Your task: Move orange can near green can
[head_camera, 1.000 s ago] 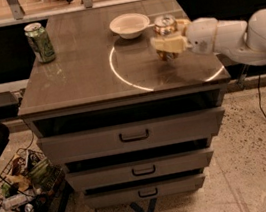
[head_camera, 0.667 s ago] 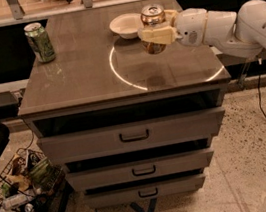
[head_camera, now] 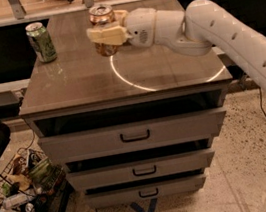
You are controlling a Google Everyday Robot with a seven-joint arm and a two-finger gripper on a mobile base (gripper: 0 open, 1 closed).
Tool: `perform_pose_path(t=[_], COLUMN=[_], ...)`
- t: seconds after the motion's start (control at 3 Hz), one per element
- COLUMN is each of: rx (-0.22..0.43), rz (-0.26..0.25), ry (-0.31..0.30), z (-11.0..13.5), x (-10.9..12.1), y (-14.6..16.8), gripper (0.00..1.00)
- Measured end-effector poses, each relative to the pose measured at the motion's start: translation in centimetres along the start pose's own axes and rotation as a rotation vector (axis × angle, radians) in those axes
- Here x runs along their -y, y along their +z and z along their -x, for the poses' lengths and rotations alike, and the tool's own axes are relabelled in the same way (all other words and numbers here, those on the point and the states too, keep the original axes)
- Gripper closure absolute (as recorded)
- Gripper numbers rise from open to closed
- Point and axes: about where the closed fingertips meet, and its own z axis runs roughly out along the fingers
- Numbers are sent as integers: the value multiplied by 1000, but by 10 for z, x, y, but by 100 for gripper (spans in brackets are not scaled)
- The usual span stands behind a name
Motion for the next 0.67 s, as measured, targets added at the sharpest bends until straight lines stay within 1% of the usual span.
perform_pose_path(t=[0.33, 0.67], rx=[-64, -60], rz=[4, 38], ry=[26, 25], z=[-23, -52], x=[-15, -24], y=[51, 123], gripper=[100, 100])
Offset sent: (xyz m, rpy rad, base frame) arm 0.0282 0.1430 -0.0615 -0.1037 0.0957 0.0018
